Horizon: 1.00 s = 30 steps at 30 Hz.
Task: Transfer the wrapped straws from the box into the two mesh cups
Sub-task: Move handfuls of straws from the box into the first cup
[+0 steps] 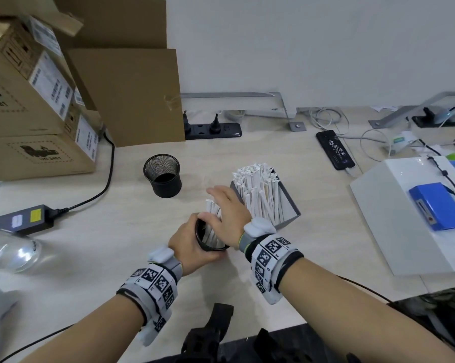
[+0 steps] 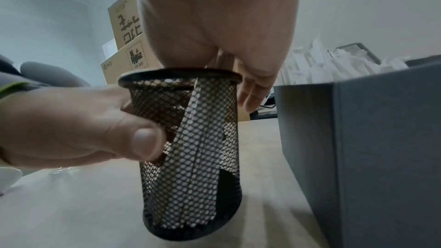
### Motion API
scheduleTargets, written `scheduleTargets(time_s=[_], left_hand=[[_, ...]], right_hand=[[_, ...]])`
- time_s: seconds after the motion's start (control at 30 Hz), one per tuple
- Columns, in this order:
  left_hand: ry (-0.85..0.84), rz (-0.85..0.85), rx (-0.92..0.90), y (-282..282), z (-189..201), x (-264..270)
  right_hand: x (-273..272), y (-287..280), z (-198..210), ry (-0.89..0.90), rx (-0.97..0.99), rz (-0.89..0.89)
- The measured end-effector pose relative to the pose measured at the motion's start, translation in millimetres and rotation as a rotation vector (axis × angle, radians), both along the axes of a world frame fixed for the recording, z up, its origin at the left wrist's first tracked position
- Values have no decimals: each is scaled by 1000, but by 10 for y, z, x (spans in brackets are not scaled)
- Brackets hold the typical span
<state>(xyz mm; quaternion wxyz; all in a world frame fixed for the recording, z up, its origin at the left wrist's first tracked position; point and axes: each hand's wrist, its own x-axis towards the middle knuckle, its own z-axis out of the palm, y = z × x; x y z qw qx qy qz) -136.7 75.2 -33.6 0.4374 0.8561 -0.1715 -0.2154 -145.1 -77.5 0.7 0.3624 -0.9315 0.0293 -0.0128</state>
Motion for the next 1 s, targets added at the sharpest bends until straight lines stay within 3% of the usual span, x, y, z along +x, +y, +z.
scheduleTargets(time_s=[0.1,0.3,0.4,0.53,0.77,1.0], left_hand=[[31,90,-28,36,-36,31],[84,218,-91,69,-216,118],[111,192,-93,79,-283,114],[92,125,-122,105,-256,150],[193,37,22,91,-227,311],[265,91,-7,-3,-266,234]], right_hand=[[-10,-75,83,-45,64,-69],[-170,-578,184,-192,78,-419],[-211,-750,138,-23,107,-585],[-179,-801,97,250,14,-557],[-15,-757,-22,335,-121,-619],[-75,-874,64,398,-129,-483]])
